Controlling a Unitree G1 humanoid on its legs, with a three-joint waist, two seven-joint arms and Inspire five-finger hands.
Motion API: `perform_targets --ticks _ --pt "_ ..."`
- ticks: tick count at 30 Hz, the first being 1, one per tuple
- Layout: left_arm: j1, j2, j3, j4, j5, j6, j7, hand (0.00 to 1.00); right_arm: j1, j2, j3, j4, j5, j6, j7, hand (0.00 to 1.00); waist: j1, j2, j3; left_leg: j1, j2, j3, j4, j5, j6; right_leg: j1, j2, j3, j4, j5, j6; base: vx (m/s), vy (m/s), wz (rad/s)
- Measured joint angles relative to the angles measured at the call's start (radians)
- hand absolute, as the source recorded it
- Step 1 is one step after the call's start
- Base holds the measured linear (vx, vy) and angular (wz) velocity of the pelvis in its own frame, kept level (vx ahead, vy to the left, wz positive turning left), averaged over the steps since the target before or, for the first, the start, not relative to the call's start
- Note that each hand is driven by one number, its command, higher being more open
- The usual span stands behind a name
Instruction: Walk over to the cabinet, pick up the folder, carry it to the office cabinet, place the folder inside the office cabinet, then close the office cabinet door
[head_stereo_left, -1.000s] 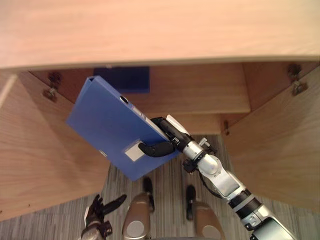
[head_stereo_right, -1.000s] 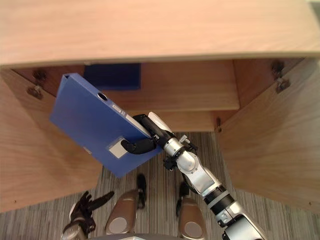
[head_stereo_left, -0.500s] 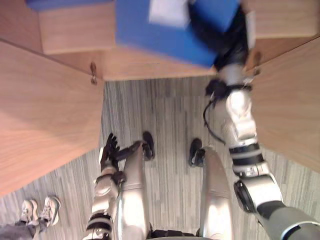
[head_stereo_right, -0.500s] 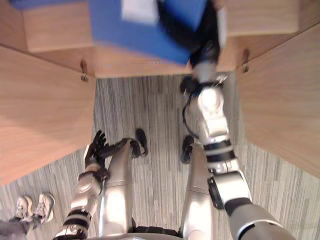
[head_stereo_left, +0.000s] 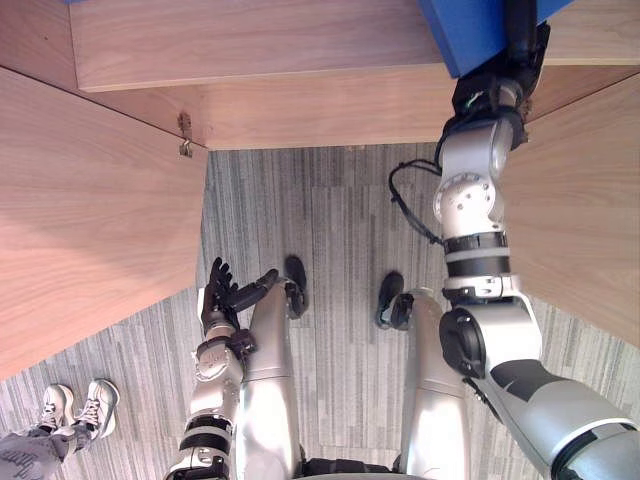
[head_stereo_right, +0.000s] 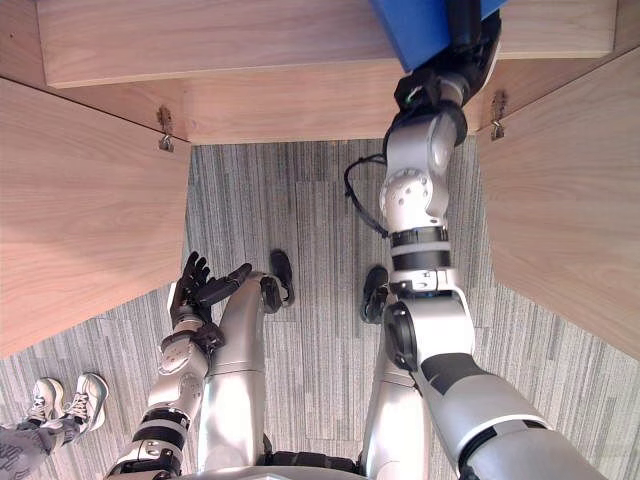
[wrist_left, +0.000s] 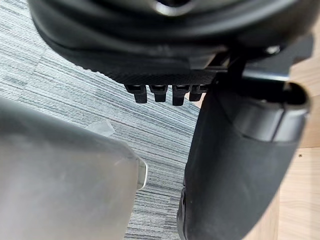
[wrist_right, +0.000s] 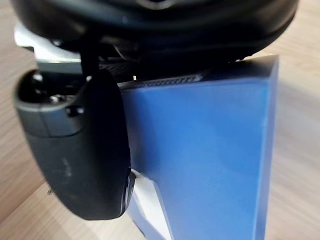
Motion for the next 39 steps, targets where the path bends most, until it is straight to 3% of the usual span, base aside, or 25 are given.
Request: perform_targets --ticks 6,11,20,25,26,33,39 --pt "-0.002 -0.002 0.0 0.008 -0.001 -0.001 0.003 1.0 -0.016 -0.033 0.059 0.055 -0.001 0.024 0.006 1.0 -0.008 0.0 -0.011 0.0 -0.002 -0.006 -0.013 0.01 -0.003 0.004 -0.001 -0.01 -0.011 0.005 -0.009 -0.02 -0.026 0.02" --pt "-0.012 -0.002 0.001 0.033 -0.018 -0.002 0.003 1.0 -0.029 -0.07 0.164 0.11 -0.028 0.07 0.063 1.0 -0.013 0.002 -0.026 0.0 0.0 -0.014 -0.028 0.026 -0.007 0.008 0.002 -0.022 -0.024 0.014 -0.021 -0.04 -0.03 0.02" --pt "-0.018 -0.005 0.001 0.058 -0.018 -0.006 0.002 1.0 -0.084 -0.092 0.331 0.176 -0.225 0.133 0.176 1.0 -0.013 0.0 -0.03 0.027 0.005 -0.023 -0.061 0.036 -0.012 0.045 0.012 -0.038 -0.065 0.022 -0.027 -0.01 -0.01 0.01" --pt "-0.019 0.0 -0.005 0.076 -0.017 -0.016 -0.004 1.0 -0.083 -0.156 0.429 0.182 -0.381 0.154 0.24 1.0 -0.022 0.0 -0.03 0.038 0.005 -0.014 -0.081 0.037 -0.01 0.053 0.012 -0.035 -0.087 0.031 -0.023 0.0 -0.001 -0.01" --pt "-0.019 0.003 -0.007 0.09 -0.017 -0.016 -0.006 1.0 -0.082 -0.179 0.457 0.193 -0.416 0.162 0.261 0.0 -0.023 0.0 -0.03 0.053 0.005 -0.005 -0.094 0.038 -0.009 0.065 0.012 -0.033 -0.1 0.036 -0.022 0.01 0.007 -0.04" --pt "-0.018 0.027 -0.046 0.138 -0.017 -0.02 -0.026 1.0 -0.039 -0.288 0.511 0.194 -0.604 0.166 0.306 0.0 -0.031 -0.003 -0.031 0.104 0.005 0.017 -0.141 0.039 -0.006 0.122 0.011 -0.033 -0.164 0.052 -0.012 0.01 0.002 -0.01" --pt "-0.018 0.033 -0.052 0.165 -0.017 -0.021 -0.029 1.0 0.026 -0.312 0.479 0.193 -0.614 0.161 0.3 0.0 -0.028 -0.01 -0.035 0.138 0.004 0.038 -0.17 0.039 -0.006 0.153 0.006 -0.034 -0.192 0.054 -0.009 0.02 -0.01 0.01"
